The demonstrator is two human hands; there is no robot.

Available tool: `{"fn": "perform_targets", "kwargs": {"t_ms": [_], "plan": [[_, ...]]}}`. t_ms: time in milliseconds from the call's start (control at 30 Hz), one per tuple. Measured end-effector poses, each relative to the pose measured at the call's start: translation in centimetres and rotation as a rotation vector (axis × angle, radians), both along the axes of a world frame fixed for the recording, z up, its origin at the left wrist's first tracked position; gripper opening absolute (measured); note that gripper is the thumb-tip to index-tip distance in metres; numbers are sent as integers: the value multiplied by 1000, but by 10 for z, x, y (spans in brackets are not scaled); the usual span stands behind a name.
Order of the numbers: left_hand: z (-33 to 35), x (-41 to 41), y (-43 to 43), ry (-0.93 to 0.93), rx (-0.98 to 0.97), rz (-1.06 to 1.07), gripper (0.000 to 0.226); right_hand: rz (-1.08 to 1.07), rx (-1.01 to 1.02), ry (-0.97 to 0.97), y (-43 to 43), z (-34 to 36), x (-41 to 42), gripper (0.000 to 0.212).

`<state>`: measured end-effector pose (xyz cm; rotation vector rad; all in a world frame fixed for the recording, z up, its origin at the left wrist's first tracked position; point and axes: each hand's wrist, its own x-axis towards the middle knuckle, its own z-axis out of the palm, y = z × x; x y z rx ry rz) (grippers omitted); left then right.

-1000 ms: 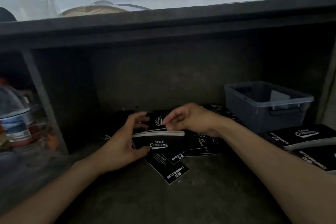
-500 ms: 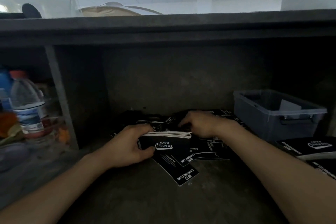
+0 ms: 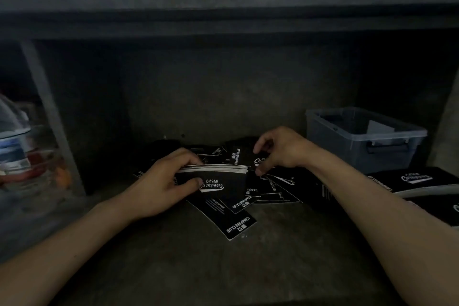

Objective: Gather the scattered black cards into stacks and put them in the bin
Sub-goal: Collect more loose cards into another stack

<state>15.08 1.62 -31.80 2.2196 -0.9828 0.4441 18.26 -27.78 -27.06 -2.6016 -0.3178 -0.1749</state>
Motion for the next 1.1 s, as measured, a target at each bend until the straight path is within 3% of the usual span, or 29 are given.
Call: {"fn": "perform_targets", "kwargs": {"t_ms": [167,300,433,500,533,600,667,700,767,833,933,1100], "plan": [[0,0,-2,-2,-19,0,23,78,78,-155,14,0,-1,28],[-2,-1,-2,17,-48,26,30,209,429,-175,20,2,-5,27],[-1,-2,-3,108,-134,23,68,352,576,128,30,3,-16,23],[-1,-4,-3,112,-109,-15,69,404,620,315,35,2,-19,11],[0,-4,-3,107,-80,-21,64,370,653,360,34,4,-18,16],[2,-6,-2,64,-35,-14,46,188,535,259,26,12,-14,27],[5,-7,0,10,7,2,32,-66,-13,81,5,20,-11,36],[6,-8,1,-10,32,12,27,-166,-269,119,-4,21,-13,43],[7,-8,0,-44,79,30,18,-249,-460,348,-11,18,-19,59],[6,-8,-1,-60,102,38,16,-262,-388,438,-9,17,-22,65],[3,-6,-1,-52,50,47,23,-287,-296,356,-5,23,-23,62],[3,-7,-4,-14,-40,13,39,-206,-38,159,-15,38,-29,22]]}}
